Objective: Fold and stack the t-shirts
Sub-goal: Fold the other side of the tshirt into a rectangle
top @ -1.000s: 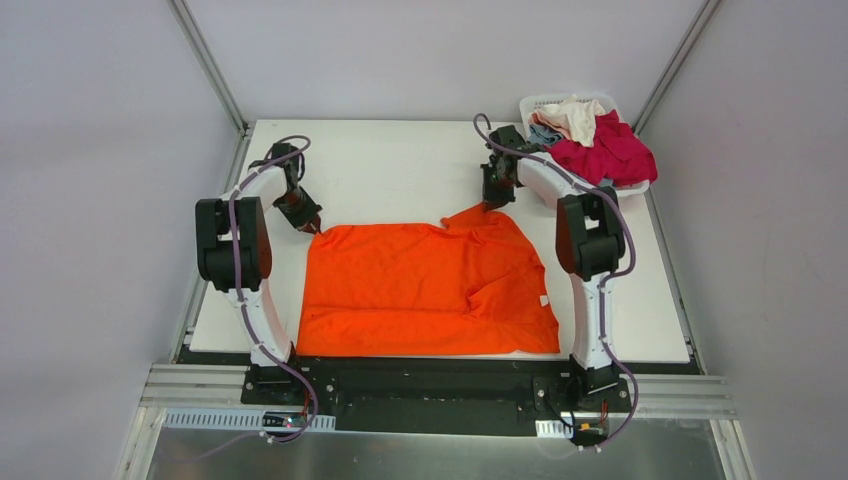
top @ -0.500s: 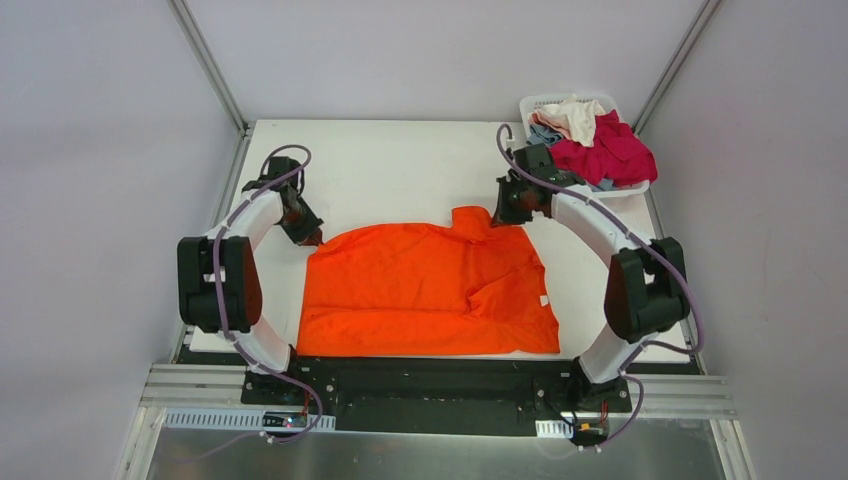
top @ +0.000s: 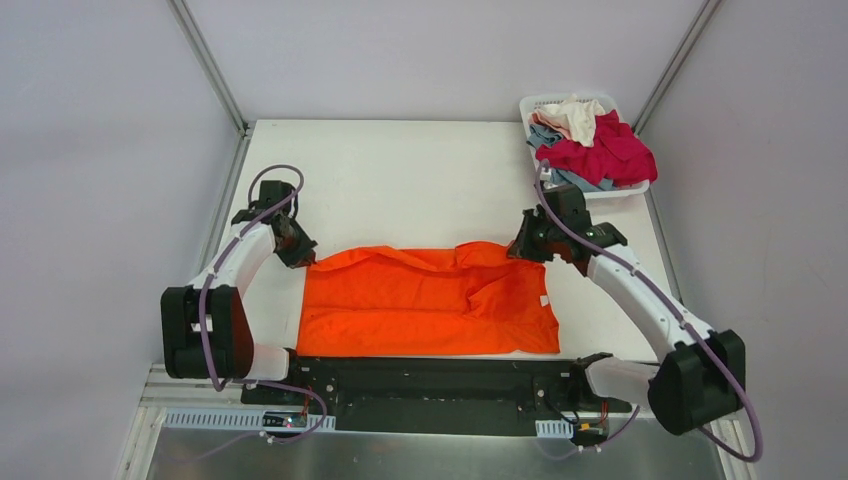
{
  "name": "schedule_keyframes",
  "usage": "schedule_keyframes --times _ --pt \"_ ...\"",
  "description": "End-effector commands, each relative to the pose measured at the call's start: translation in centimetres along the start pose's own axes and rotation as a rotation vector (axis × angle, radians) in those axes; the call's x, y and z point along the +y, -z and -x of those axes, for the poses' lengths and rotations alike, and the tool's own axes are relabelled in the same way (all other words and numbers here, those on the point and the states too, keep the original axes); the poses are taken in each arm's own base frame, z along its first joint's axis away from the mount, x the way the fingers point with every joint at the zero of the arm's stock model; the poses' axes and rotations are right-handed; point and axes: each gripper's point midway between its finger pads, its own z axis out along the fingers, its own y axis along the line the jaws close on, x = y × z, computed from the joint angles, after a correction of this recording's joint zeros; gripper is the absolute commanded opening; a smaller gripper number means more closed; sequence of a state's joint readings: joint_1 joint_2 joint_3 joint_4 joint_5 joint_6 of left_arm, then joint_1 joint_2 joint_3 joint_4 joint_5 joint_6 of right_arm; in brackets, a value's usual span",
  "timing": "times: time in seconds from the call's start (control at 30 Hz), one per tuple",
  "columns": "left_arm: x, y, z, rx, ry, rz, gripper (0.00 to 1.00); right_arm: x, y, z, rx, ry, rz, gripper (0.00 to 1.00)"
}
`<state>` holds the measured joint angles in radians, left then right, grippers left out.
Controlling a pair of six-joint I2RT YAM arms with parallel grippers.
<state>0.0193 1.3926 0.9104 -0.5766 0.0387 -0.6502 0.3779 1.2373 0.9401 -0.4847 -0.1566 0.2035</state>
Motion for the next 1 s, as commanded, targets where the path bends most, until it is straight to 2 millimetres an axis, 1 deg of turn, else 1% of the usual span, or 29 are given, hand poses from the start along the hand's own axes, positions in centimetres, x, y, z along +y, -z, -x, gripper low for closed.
schedule_keyframes --times 0.0,0.1,0.2,0.37,0.5,0.63,0.77,0.9,0.97 --pt "1.5 0.5 -0.1 -0.062 0.028 0.043 0.0 -0.5 2.1 -1.5 -0.023 -0.046 -0.015 0.0" --pt "2.0 0.7 -0.4 -0.075 0.034 0.052 0.0 -0.6 3.0 -2.6 -0.022 -0.058 0.003 0.0" --pt "2.3 1.2 -0.1 -0.106 0.04 0.053 0.0 -0.5 3.4 -3.6 -0.008 -0.062 0.026 0.0" --pt "2.6 1.9 0.1 -0.145 0.047 0.046 0.0 -1.3 4.2 -4.1 -0.029 -0.058 -0.003 0.0" --pt "2.4 1.9 -0.1 -0.136 0.045 0.037 0.0 -0.8 4.2 -4.7 -0.008 -0.061 0.035 0.0" --pt "2.3 1.6 -0.6 -0.112 0.043 0.031 0.0 -1.1 3.9 -5.5 0.016 -0.078 0.026 0.0" --pt "2.9 1.3 -0.8 -0.107 0.043 0.054 0.0 -1.8 3.9 -7.2 0.057 -0.121 -0.003 0.0" --pt "3.1 0.8 -1.2 -0.09 0.037 0.067 0.0 -1.6 3.7 -9.5 0.117 -0.178 0.036 0.0" --pt "3.3 0.6 -1.4 -0.08 0.037 0.074 0.0 -1.9 3.4 -10.3 0.135 -0.199 0.027 0.0"
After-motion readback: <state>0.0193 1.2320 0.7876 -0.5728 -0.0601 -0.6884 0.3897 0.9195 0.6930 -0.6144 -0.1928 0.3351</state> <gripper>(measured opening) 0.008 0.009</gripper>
